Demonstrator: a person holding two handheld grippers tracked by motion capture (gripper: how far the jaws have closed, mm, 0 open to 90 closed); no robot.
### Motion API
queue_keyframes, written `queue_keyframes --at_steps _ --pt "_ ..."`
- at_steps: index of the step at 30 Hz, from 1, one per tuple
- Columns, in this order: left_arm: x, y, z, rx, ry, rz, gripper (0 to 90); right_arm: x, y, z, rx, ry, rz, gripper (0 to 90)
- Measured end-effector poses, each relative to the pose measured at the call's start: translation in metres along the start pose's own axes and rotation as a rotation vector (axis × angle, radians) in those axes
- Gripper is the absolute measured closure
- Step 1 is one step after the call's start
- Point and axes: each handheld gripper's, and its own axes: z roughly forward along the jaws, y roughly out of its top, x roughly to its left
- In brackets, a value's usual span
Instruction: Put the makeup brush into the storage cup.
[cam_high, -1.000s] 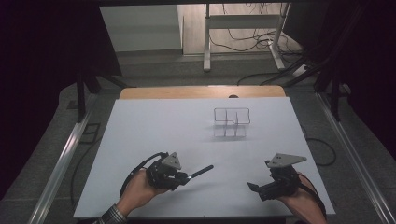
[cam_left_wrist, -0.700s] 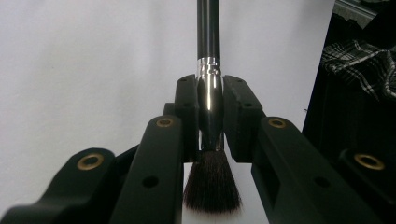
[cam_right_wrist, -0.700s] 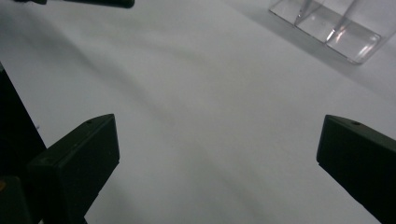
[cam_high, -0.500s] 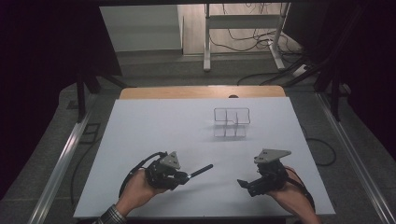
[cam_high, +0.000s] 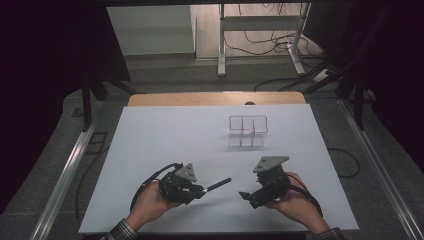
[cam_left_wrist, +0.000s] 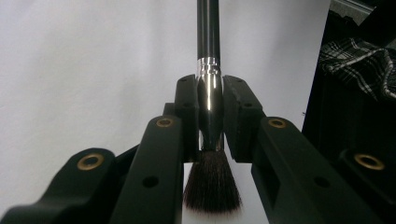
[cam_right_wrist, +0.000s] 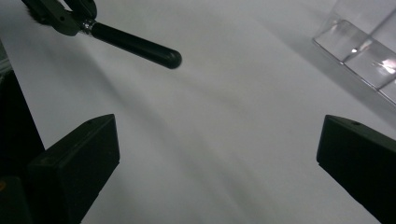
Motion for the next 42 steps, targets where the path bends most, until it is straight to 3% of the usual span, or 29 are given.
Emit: queue_keyframes --at_steps 4,12,19,22,24,31,39,40,42 --pt "-0.001 0.002 0.002 0.001 -0.004 0.005 77.0 0.006 0.01 0.008 0.019 0.016 -0.043 0.0" --pt "-0.001 0.005 0.003 0.006 -0.01 0.012 77.0 0.014 0.021 0.02 0.045 0.027 -0.081 2.0" --pt "-0.001 0.007 0.005 0.015 -0.014 0.023 77.0 0.023 0.032 0.032 0.068 0.04 -0.142 10.5" --pt "-0.001 0.007 0.006 0.016 -0.015 0.024 77.0 0.025 0.035 0.035 0.081 0.054 -0.16 16.3" --pt "-0.002 0.009 0.006 0.02 -0.018 0.027 77.0 0.03 0.038 0.041 0.111 0.067 -0.214 21.0" --pt "-0.002 0.01 0.008 0.025 -0.024 0.025 77.0 0.036 0.043 0.049 0.138 0.078 -0.262 28.7" --pt "-0.002 0.011 0.01 0.033 -0.037 0.024 77.0 0.042 0.047 0.056 0.165 0.091 -0.326 45.3" --pt "-0.003 0.011 0.011 0.035 -0.042 0.025 77.0 0.043 0.046 0.057 0.179 0.106 -0.342 52.9" --pt "-0.004 0.012 0.011 0.037 -0.041 0.026 76.9 0.043 0.046 0.057 0.185 0.112 -0.353 58.6"
